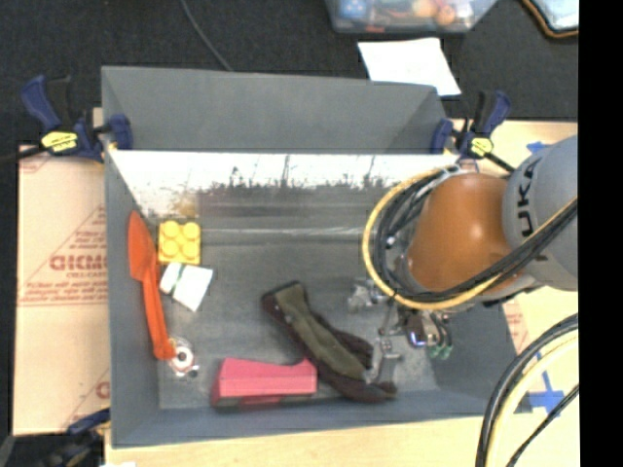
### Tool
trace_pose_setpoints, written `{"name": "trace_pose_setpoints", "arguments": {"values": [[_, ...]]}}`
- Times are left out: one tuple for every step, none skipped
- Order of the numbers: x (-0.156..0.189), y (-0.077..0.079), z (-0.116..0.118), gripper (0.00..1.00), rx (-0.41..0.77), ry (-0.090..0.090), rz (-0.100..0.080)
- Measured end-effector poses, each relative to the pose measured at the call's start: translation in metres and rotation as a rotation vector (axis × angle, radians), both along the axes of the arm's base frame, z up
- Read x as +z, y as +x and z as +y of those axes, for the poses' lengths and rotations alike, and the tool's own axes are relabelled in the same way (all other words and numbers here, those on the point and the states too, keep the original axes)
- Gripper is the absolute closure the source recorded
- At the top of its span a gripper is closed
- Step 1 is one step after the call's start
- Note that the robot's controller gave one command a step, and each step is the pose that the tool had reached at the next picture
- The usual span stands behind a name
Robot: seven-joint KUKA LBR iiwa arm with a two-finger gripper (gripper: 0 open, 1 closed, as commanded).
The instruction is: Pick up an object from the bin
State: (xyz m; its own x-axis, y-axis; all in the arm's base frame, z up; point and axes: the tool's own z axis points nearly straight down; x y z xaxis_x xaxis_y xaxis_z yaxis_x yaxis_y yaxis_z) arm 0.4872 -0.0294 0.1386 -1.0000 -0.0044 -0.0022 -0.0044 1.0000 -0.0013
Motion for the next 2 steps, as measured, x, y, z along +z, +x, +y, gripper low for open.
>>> {"name": "trace_pose_setpoints", "arguments": {"values": [[0.0,0.0,0.0,0.0,0.0,0.0,0.0],[-0.035,-0.006,0.016,1.0,-0.002,0.0,-0.002]]}}
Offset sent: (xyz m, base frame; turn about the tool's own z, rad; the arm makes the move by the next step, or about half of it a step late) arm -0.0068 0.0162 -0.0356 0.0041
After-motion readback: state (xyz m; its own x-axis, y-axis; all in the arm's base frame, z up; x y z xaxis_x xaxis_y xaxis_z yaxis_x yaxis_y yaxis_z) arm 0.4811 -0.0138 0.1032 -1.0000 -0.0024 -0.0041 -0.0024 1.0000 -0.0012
